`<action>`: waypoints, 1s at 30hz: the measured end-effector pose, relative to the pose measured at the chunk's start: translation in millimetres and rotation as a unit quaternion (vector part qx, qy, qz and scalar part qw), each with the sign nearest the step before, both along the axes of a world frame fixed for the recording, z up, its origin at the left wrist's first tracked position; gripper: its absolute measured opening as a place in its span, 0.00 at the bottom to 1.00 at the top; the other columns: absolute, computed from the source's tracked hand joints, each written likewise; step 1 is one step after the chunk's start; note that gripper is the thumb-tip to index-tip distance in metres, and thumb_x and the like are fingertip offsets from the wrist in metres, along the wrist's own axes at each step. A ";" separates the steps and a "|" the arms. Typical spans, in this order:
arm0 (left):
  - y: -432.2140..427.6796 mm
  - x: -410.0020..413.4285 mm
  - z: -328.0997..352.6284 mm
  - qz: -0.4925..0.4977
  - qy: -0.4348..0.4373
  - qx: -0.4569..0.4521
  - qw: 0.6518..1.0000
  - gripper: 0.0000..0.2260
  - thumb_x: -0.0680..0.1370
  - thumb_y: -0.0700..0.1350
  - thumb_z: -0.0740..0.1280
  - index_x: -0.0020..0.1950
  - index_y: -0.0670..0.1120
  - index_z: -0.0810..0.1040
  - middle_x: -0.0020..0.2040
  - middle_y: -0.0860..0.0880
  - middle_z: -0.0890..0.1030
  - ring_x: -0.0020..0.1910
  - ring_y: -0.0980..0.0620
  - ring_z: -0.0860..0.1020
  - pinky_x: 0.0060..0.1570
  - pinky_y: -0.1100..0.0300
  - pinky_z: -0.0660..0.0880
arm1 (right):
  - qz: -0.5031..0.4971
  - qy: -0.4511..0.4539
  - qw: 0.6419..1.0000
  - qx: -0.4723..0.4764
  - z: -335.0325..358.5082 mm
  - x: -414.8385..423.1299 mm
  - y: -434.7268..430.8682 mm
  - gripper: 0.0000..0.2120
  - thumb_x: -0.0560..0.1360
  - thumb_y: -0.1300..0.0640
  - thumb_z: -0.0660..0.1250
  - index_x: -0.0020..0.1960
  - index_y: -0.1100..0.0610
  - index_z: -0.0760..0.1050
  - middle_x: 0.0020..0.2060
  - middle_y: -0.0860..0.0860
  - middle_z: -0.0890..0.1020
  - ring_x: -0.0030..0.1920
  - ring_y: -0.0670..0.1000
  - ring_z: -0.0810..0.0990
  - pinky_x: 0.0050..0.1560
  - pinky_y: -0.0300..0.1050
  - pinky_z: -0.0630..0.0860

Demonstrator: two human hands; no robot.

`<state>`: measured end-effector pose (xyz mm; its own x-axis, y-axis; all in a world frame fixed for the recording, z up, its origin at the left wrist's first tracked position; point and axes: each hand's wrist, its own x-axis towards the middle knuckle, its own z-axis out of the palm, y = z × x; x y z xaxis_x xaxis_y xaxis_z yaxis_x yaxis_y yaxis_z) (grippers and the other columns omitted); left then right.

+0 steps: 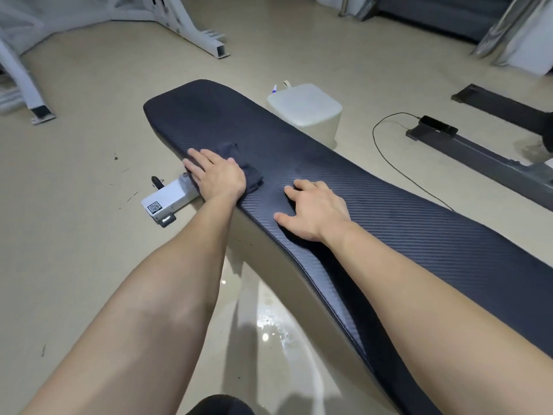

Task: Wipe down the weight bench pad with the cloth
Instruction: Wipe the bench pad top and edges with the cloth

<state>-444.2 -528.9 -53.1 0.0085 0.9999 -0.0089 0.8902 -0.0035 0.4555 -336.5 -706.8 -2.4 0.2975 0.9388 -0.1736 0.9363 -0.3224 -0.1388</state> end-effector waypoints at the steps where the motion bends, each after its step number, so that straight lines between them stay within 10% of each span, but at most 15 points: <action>1: -10.7 1.2 1.0 -0.049 0.041 0.012 0.998 0.31 0.84 0.53 0.50 0.79 0.35 0.47 0.81 0.36 0.46 0.79 0.37 0.44 0.77 0.45 0.45 | -0.003 0.012 1.000 -0.014 3.7 2.2 0.8 0.29 0.76 0.35 0.59 0.74 0.46 0.67 0.74 0.45 0.66 0.72 0.54 0.63 0.65 0.54 0.68; 6: -75.7 26.9 6.5 -0.243 0.147 0.012 0.959 0.31 0.84 0.56 0.45 0.81 0.39 0.45 0.81 0.40 0.43 0.80 0.41 0.42 0.77 0.47 0.42 | -0.064 0.153 0.984 0.069 17.2 29.3 -17.1 0.08 0.75 0.50 0.59 0.48 0.49 0.76 0.54 0.48 0.78 0.59 0.56 0.77 0.48 0.49 0.72; 10: -118.0 54.7 12.4 -0.292 0.162 0.000 0.942 0.31 0.84 0.57 0.44 0.81 0.41 0.44 0.81 0.42 0.41 0.80 0.43 0.40 0.78 0.48 0.42 | -0.121 0.115 0.976 0.138 20.9 58.6 -74.0 0.23 0.79 0.53 0.58 0.74 0.51 0.68 0.70 0.50 0.70 0.68 0.54 0.72 0.64 0.53 0.72; 26: -396.5 213.5 12.6 -0.594 0.171 0.073 0.783 0.30 0.83 0.57 0.44 0.82 0.43 0.47 0.82 0.43 0.45 0.80 0.45 0.42 0.78 0.48 0.44 | -0.200 0.139 0.966 0.086 20.1 208.0 -330.8 0.27 0.83 0.43 0.53 0.79 0.52 0.60 0.80 0.48 0.58 0.79 0.48 0.54 0.78 0.48 0.51; 30: -482.6 216.7 12.5 -0.693 0.154 0.143 0.690 0.28 0.81 0.55 0.45 0.78 0.44 0.63 0.75 0.41 0.68 0.75 0.40 0.62 0.74 0.46 0.55 | -0.188 0.160 0.965 0.084 18.7 197.7 -383.5 0.26 0.83 0.42 0.52 0.80 0.46 0.57 0.80 0.42 0.54 0.79 0.45 0.52 0.78 0.49 0.49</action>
<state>-227.5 -1011.5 -40.6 0.9996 -0.0050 -0.0273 -0.0037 -0.9988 0.0488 -138.8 -1090.3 16.3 0.5792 0.7976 -0.1684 0.6574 -0.5792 -0.4820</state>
